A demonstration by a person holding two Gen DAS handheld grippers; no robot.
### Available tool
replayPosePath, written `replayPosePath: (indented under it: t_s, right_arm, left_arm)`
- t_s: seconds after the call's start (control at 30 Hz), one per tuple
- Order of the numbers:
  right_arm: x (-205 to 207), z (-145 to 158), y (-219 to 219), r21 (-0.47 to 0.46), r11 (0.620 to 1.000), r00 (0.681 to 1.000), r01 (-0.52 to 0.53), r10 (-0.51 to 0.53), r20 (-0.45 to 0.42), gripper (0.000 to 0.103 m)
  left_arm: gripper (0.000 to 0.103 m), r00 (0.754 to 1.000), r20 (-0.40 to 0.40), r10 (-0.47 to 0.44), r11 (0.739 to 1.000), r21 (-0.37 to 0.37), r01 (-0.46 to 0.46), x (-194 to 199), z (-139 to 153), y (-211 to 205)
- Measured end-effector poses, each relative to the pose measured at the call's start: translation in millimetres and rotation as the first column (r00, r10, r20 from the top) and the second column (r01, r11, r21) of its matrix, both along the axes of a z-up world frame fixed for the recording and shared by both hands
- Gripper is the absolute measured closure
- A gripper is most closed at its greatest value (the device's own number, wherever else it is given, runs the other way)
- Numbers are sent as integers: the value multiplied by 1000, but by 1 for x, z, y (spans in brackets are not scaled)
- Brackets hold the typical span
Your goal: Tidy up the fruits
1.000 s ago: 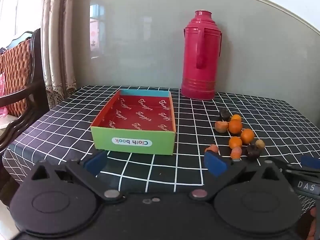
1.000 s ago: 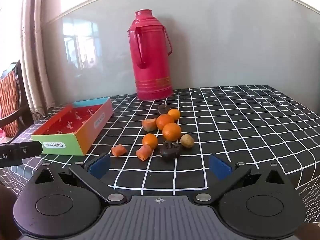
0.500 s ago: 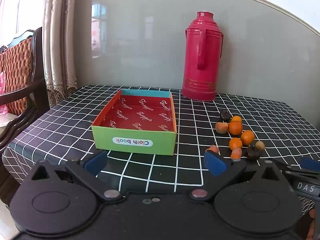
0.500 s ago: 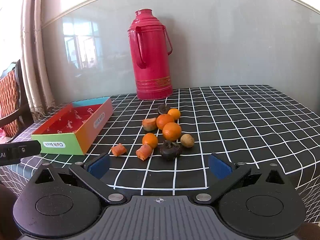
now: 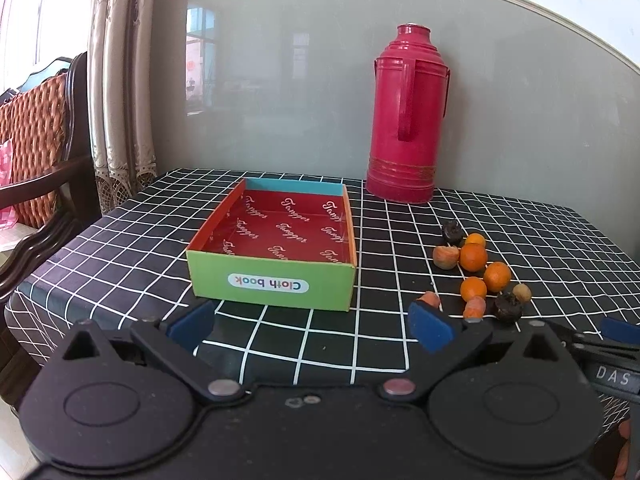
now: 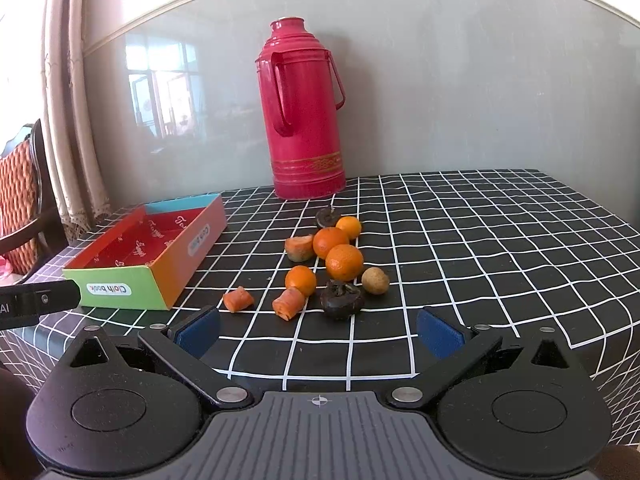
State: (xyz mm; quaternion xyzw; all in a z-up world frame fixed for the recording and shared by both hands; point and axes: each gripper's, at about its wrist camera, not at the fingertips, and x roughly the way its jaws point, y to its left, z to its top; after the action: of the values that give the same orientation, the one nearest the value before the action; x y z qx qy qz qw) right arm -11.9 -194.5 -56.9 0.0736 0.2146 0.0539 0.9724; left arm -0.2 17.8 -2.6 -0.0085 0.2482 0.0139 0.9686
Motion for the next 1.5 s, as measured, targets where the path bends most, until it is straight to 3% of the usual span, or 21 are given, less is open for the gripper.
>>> replayPosePath:
  t_s: [1.5]
  right_arm:
    - [0, -1, -3, 11, 1000, 1000, 4, -4, 4, 0]
  left_arm:
    - [6, 1000, 4, 6, 1000, -6, -6, -2, -3, 1]
